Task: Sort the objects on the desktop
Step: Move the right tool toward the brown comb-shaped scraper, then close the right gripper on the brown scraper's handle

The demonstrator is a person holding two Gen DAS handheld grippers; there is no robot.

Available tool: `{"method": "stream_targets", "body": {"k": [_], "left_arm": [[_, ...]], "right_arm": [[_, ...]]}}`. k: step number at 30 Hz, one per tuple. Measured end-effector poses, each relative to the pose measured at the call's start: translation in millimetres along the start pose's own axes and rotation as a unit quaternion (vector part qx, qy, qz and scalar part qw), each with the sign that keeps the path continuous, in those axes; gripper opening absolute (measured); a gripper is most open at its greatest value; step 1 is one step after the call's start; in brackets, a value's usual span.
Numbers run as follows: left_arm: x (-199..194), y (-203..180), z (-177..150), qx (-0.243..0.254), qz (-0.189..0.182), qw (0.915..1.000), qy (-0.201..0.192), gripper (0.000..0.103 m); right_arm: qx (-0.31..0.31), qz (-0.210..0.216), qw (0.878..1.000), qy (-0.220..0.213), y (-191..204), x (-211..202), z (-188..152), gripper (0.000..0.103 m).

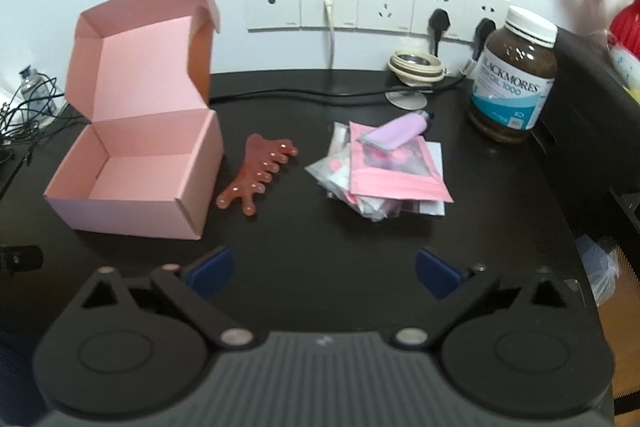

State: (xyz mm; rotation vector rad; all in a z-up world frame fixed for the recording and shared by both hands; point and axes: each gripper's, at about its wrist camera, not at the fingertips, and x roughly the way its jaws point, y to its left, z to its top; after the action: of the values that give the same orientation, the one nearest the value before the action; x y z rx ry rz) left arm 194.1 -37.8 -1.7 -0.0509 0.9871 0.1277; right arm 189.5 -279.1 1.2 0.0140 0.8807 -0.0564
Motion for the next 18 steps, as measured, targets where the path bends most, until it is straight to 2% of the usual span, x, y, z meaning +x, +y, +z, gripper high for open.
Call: {"method": "stream_targets", "body": {"k": [4, 11, 18], "left_arm": [[-1.9, -0.7, 1.5, -0.003, 0.002, 1.0, -0.005, 0.103], [-3.6, 0.8, 3.1, -0.01, 0.009, 0.9999, -0.01, 0.103], [-3.8, 4.1, 6.7, -0.019, 0.021, 0.9995, -0.013, 0.103]], "right_arm": [[-0.007, -0.002, 1.0, -0.009, -4.6, 1.6, 4.5, 0.095], [-0.014, 0.026, 0.999, -0.028, -2.9, 18.0, 25.1, 0.082], [-0.007, 0.062, 0.998, -0.021, 6.1, 48.3, 41.5, 0.057]]}}
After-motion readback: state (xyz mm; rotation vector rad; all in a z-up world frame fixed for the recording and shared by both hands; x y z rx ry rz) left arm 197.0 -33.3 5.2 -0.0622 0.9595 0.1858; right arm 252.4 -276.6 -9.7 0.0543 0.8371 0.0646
